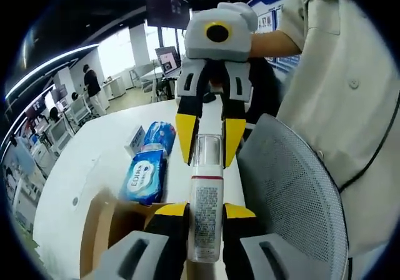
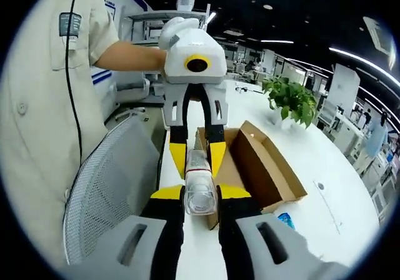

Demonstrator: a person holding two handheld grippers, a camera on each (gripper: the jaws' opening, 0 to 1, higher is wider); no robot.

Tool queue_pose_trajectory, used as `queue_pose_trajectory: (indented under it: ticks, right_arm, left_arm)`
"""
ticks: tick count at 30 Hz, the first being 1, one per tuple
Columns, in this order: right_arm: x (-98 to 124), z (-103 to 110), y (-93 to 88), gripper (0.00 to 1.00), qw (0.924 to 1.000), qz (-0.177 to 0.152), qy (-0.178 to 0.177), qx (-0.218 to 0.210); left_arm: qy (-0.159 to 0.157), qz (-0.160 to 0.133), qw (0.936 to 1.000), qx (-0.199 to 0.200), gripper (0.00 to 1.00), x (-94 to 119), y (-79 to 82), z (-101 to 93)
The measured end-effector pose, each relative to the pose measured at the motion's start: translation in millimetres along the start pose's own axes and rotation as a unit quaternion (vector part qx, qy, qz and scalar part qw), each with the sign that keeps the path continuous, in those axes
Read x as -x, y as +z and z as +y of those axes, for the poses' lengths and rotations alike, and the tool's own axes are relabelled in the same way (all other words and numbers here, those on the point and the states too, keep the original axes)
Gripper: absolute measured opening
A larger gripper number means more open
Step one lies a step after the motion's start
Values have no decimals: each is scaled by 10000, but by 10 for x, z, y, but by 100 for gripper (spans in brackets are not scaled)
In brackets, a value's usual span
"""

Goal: Operate the shoe box by opening the lid, removing the specified soft item, and placing it in the target area until the item is outside and the box remains undamaged.

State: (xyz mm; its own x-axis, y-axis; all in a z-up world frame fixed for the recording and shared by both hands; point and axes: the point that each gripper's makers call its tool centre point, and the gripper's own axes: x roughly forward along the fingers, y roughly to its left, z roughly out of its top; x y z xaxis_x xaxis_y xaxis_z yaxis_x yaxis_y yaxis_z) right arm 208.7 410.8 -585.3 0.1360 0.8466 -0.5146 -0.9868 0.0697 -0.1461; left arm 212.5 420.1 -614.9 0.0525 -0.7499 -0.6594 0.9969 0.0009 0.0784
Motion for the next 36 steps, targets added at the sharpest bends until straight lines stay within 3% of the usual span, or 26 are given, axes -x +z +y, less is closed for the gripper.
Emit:
queue_pose_trajectory:
  ticks: [12, 15, 19, 24, 30, 36]
  right_arm:
    - [12, -11, -13, 16, 9993, 209, 32, 314]
    - [28, -67, -9, 16, 9993, 213, 9, 312]
    - [59, -137, -17, 16, 9992, 250, -24, 296]
    - [122, -237, -28, 16, 9987, 361, -72, 338]
    - [243, -385, -29, 16, 9985, 452, -149, 263]
    - [388, -568, -65, 16, 9973, 614, -244, 324]
  left_arm:
    - [95, -86, 9998, -148, 21, -40, -17, 25]
    - [123, -51, 9998, 134, 32, -8, -47, 64]
    - [298, -169, 9991, 249, 35, 77, -64, 143]
    - [525, -44, 9968, 602, 45, 172, -244, 180]
    - [966, -163, 9886, 1146, 52, 356, -399, 229]
    - [1480, -359, 9751, 1612, 59, 606, -527, 337]
